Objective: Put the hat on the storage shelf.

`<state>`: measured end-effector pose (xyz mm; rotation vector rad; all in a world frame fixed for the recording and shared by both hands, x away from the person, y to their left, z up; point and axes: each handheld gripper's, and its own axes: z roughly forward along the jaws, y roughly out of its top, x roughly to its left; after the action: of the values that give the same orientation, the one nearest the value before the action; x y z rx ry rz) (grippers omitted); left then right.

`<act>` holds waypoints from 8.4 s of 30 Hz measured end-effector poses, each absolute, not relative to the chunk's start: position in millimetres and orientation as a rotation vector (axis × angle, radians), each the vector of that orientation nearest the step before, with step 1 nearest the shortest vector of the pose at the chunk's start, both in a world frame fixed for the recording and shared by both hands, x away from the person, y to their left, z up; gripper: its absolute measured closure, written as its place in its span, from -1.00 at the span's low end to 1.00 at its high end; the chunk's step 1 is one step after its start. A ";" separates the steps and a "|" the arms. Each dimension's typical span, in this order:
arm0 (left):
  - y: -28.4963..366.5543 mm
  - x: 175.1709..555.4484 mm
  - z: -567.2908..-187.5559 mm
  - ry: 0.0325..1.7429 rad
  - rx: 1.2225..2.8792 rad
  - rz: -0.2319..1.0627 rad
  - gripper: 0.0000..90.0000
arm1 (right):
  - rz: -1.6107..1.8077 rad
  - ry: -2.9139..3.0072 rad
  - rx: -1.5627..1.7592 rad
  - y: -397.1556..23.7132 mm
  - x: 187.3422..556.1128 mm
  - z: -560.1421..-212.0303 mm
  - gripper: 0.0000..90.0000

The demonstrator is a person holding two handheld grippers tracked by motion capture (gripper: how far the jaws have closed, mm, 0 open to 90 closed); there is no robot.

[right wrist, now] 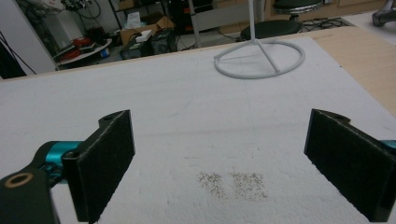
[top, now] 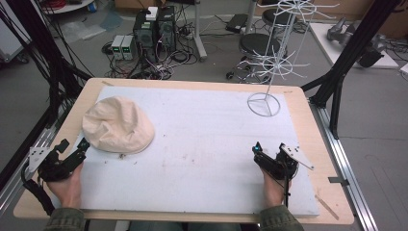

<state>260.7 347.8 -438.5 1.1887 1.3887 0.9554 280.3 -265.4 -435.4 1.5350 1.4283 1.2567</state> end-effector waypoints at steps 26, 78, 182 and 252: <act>349.1 255.8 -433.7 1.374 1.158 0.953 -0.33 | 1.273 1.422 1.523 -264.3 281.4 -434.9 -0.84; 298.1 353.2 -378.2 1.330 1.389 0.704 -0.35 | 1.238 1.363 1.435 -261.2 276.6 -429.9 -0.83; 221.4 407.3 -409.6 1.402 1.720 0.358 0.77 | 1.261 1.394 1.445 -263.3 278.0 -430.8 -0.83; 145.8 312.1 -232.8 0.206 1.366 0.573 0.75 | 1.305 1.383 1.407 -260.7 276.8 -429.2 -0.72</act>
<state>312.1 145.8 -232.8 1.3656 0.2064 0.5727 276.8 -260.7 -429.2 1.4069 1.3826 1.3049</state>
